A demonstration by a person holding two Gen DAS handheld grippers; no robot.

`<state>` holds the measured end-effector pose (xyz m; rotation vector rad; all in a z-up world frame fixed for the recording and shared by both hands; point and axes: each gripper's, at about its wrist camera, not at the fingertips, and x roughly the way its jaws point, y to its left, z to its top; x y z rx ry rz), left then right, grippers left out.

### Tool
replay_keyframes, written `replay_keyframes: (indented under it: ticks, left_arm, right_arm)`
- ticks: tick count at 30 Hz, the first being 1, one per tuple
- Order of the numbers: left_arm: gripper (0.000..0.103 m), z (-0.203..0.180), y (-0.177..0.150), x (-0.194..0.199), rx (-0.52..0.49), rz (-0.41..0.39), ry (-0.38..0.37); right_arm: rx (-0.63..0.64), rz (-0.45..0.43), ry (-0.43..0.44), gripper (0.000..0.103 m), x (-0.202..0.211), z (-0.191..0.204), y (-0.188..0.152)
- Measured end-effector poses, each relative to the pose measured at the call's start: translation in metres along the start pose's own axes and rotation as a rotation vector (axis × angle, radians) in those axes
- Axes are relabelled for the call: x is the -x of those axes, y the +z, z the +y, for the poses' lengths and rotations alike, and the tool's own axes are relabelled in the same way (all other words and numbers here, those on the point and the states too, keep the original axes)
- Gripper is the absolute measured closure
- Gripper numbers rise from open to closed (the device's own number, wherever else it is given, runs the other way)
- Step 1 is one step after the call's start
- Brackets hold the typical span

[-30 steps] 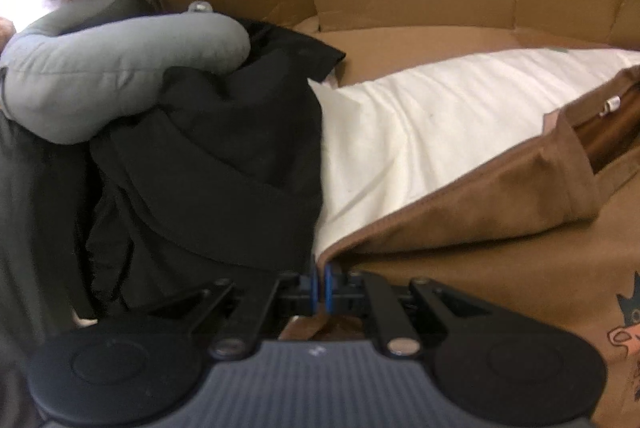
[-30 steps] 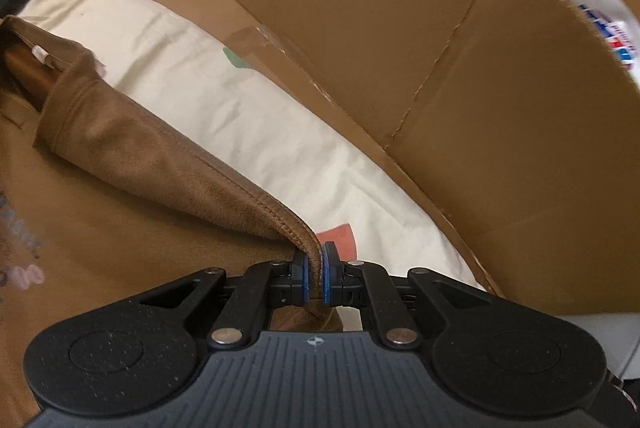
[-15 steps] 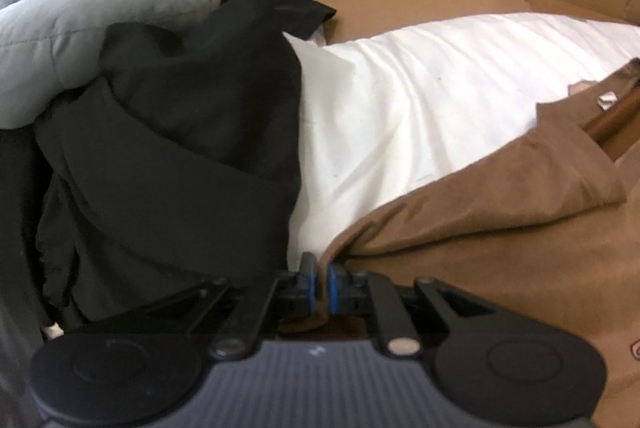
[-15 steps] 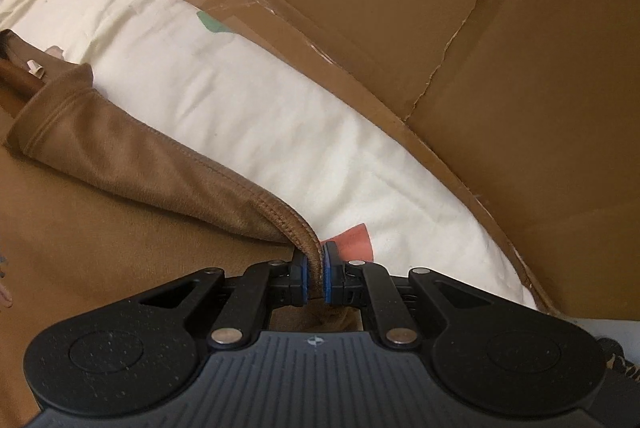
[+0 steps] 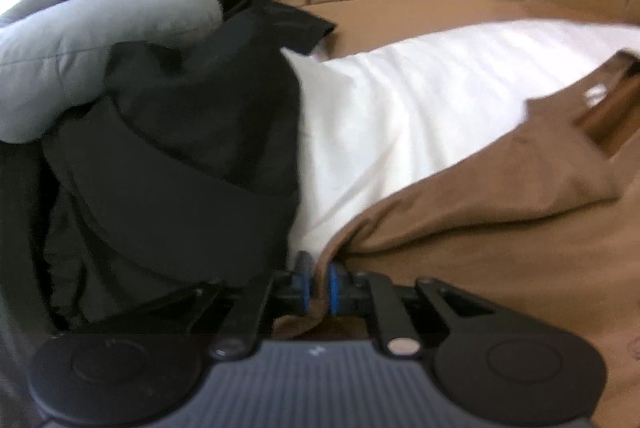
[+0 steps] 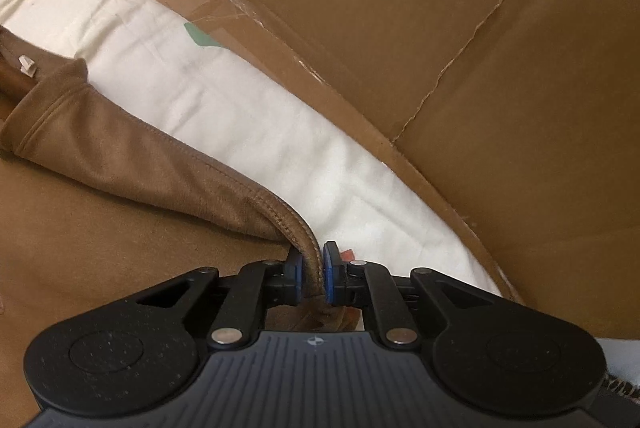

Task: Fold clothes

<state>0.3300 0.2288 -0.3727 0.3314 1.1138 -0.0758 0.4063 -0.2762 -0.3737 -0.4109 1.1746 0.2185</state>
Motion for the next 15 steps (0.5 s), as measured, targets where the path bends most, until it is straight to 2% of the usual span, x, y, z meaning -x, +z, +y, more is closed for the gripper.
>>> replay_keyframes:
  ticks: [1,2,4,10,15]
  left_arm:
    - [0.077,0.002,0.0,0.005,-0.003,-0.005,-0.012]
    - [0.074,0.003,-0.001,0.009,-0.007,-0.01,-0.023]
    - [0.072,0.004,-0.001,0.02,-0.033,-0.011,-0.016]
    - [0.069,0.004,0.013,0.05,-0.035,-0.073,-0.073]
    - [0.07,-0.019,0.027,0.042,-0.041,-0.107,-0.117]
  right_arm:
    - [0.008,-0.008,0.012,0.081,0.005,0.001,0.001]
    - [0.022,-0.024,0.021,0.074,0.011,0.001,0.002]
    - [0.048,-0.06,0.036,0.066,0.025,0.001,0.003]
    - [0.064,-0.144,0.098,0.065,0.051,0.001,0.019]
    - [0.063,-0.174,0.15,0.065,0.049,0.016,0.039]
